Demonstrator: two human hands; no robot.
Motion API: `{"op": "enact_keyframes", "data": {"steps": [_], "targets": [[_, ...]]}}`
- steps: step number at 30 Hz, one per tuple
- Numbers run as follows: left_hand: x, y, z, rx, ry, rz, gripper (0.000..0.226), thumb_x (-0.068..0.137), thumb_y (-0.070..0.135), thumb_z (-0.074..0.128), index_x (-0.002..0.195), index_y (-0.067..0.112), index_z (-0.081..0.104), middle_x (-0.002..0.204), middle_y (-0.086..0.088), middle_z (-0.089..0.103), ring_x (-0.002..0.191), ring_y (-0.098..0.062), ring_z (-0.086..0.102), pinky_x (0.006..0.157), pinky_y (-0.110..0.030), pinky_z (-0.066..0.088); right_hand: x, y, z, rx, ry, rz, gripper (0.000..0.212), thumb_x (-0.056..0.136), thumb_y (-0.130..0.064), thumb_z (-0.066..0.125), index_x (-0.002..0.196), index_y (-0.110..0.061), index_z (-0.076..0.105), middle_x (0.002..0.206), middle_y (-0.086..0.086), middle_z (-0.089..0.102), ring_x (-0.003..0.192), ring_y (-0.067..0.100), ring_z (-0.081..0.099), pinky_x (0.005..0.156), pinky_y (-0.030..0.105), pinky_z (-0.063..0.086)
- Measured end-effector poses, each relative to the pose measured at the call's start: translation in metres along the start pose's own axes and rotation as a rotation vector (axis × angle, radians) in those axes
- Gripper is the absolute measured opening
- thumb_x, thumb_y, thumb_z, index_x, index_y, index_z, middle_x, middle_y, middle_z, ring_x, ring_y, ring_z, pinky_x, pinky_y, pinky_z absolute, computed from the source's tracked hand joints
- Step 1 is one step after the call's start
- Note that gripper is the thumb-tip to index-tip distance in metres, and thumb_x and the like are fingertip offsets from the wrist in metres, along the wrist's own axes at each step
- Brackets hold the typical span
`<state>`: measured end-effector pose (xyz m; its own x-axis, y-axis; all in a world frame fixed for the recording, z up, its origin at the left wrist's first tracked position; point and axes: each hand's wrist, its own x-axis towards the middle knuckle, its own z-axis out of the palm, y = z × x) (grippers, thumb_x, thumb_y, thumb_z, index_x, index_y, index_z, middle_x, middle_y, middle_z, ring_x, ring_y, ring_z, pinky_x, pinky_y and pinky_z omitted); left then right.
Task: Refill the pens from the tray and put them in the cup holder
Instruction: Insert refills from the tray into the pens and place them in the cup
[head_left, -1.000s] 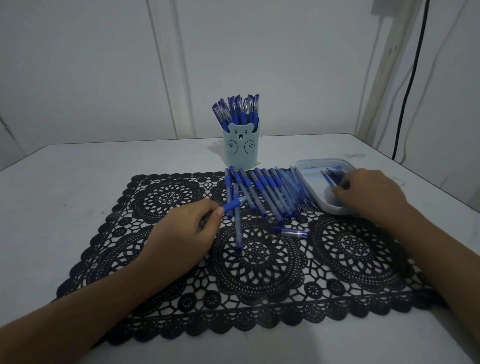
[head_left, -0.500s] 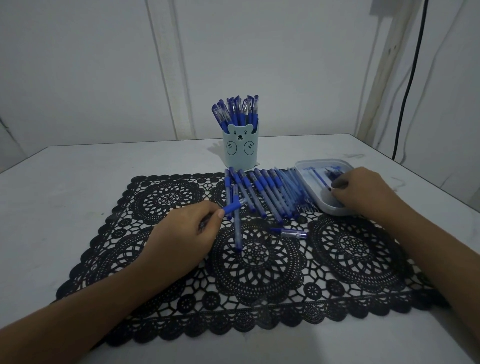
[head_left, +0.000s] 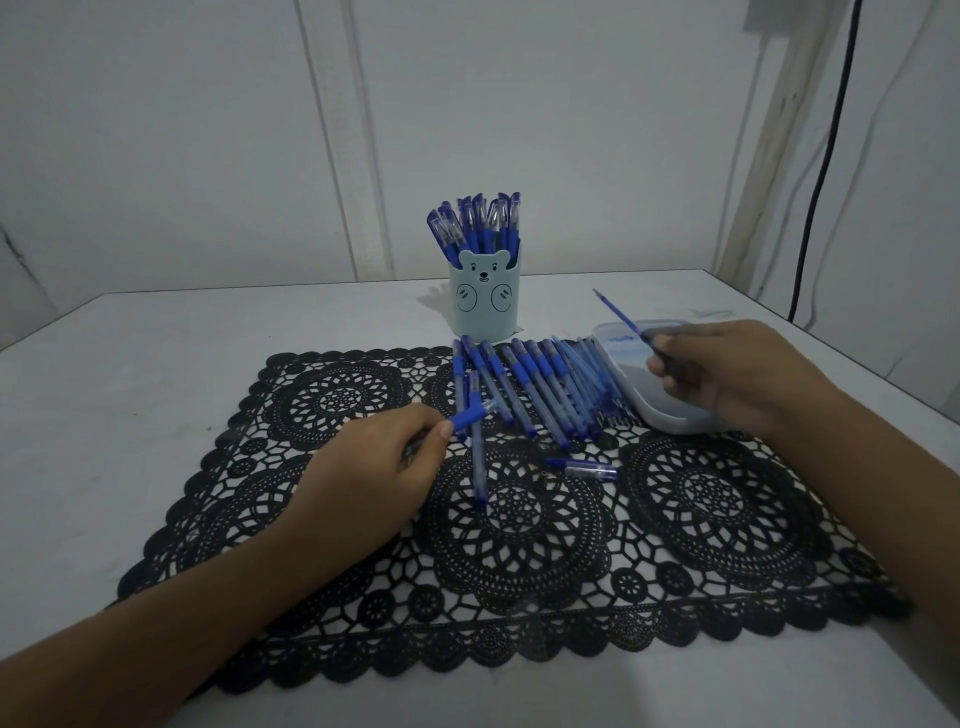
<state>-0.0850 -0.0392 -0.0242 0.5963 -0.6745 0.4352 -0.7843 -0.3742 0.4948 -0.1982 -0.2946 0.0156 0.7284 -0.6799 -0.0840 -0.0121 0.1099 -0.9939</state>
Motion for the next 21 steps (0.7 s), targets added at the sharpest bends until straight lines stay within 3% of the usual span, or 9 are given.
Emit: {"op": "enact_keyframes", "data": {"steps": [4,8,11,17,21], "targets": [[0.000,0.000,0.000,-0.006,0.004,0.006,0.014,0.091,0.028,0.048,0.084,0.028,0.060,0.054,0.004,0.051,0.054,-0.009,0.047,0.047,-0.024,0.036,-0.002,-0.004,0.003,0.391,-0.159,0.092,0.014,0.089,0.002,0.046,0.092,0.001,0.059,0.072,0.006,0.056,0.055,0.005,0.056,0.049,0.012,0.048],[-0.001,0.001,0.000,-0.009,0.005,0.019,0.013,0.091,0.026,0.049,0.083,0.028,0.059,0.052,0.006,0.050,0.051,-0.009,0.046,0.046,-0.024,0.036,-0.009,-0.003,0.011,0.523,-0.253,0.069,0.017,0.088,0.004,0.044,0.097,0.001,0.058,0.073,0.007,0.063,0.059,0.007,0.061,0.056,0.014,0.052],[0.000,0.000,0.000,-0.012,0.003,0.033,0.013,0.091,0.026,0.049,0.082,0.030,0.058,0.052,0.006,0.049,0.051,-0.009,0.046,0.046,-0.025,0.035,-0.017,-0.001,0.021,0.500,-0.265,0.030,0.018,0.088,0.005,0.044,0.097,0.001,0.059,0.066,0.006,0.064,0.061,0.010,0.063,0.062,0.021,0.056],[-0.001,-0.001,0.001,-0.028,0.015,0.093,0.018,0.088,0.038,0.042,0.083,0.030,0.058,0.056,0.007,0.054,0.054,-0.011,0.049,0.048,-0.025,0.039,-0.042,0.014,0.046,0.251,-0.372,-0.080,0.013,0.076,-0.007,0.056,0.088,-0.004,0.058,0.076,0.011,0.070,0.079,0.024,0.070,0.069,0.029,0.058],[-0.001,-0.001,0.001,-0.012,0.024,0.195,0.028,0.087,0.044,0.037,0.087,0.028,0.060,0.057,0.012,0.051,0.055,-0.007,0.049,0.048,-0.014,0.037,-0.054,0.021,0.058,0.167,-0.350,-0.157,0.011,0.077,-0.011,0.057,0.087,-0.007,0.055,0.078,0.012,0.072,0.075,0.025,0.071,0.066,0.029,0.058]]}}
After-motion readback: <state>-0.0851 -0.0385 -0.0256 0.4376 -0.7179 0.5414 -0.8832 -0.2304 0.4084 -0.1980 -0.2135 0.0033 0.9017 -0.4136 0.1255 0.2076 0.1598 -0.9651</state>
